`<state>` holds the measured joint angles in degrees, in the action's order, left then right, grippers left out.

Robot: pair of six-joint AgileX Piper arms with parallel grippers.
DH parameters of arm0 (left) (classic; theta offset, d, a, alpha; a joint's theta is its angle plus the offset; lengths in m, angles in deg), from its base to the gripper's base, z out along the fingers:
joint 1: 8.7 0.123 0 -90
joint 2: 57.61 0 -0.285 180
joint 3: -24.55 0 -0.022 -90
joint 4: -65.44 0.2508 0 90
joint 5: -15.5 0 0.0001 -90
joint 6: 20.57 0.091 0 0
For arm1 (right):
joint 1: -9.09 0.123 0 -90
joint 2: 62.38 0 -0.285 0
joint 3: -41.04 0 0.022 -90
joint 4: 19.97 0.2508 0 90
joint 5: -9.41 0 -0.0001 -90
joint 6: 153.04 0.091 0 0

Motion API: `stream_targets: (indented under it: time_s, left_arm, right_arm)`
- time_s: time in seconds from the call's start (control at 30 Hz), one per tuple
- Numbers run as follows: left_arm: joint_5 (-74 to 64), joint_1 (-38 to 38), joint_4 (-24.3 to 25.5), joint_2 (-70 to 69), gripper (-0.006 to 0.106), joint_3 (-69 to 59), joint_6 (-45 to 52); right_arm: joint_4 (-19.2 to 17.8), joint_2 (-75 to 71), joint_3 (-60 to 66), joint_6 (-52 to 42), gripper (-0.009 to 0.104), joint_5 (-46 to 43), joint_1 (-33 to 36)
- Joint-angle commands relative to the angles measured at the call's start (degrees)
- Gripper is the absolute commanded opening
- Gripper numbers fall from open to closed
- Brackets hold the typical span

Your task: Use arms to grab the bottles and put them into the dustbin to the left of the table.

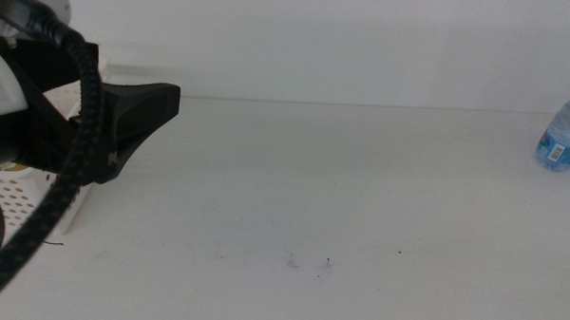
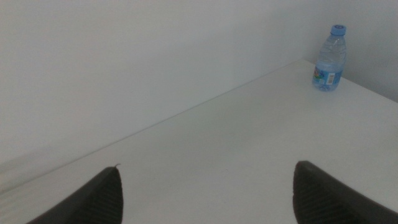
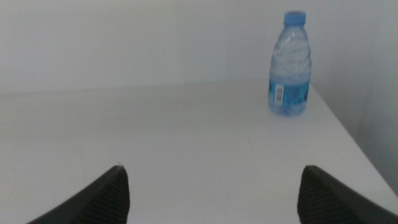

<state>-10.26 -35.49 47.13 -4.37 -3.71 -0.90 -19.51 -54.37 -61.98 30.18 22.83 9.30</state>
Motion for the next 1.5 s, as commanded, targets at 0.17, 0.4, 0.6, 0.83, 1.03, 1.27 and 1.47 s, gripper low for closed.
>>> stream_targets:
  time_s: [0.17, 0.4, 0.6, 0.83, 1.03, 1.27, 1.47]
  left_arm:
    - [0.89, -0.31, 0.32, -0.20, 0.094, 0.30, -0.20]
    - [1.00, -0.31, 0.32, -0.10, 0.094, 0.30, -0.20]
    - [1.00, -0.31, -0.68, -0.10, 0.094, 0.30, -0.20]
    - [0.88, -0.19, -0.56, -0.10, 0.094, 0.30, -0.20]
    - [0.88, -0.09, -0.56, -0.10, 0.094, 0.30, -0.05]
    - [0.88, -0.09, -0.56, -0.10, 0.094, 0.30, -0.05]
    - [0.88, -0.09, -0.56, -0.10, 0.094, 0.30, -0.27]
  right_arm:
    - [0.96, -0.23, 0.23, -0.30, 0.093, -15.34, -0.21]
    - [10.11, 15.02, 0.23, -11.32, 0.093, -28.09, -0.21]
    - [18.33, 35.73, 0.23, -14.03, 0.093, -39.32, -0.21]
    - [16.75, 50.47, 0.23, -7.23, 0.093, -49.16, -0.21]
    - [16.13, 62.06, 0.23, -5.73, 0.093, -61.72, -0.21]
    - [16.58, 75.93, -8.30, -12.81, 0.093, -64.29, -0.21]
    - [18.15, 87.78, -19.24, -18.32, 0.093, -64.43, -0.16]
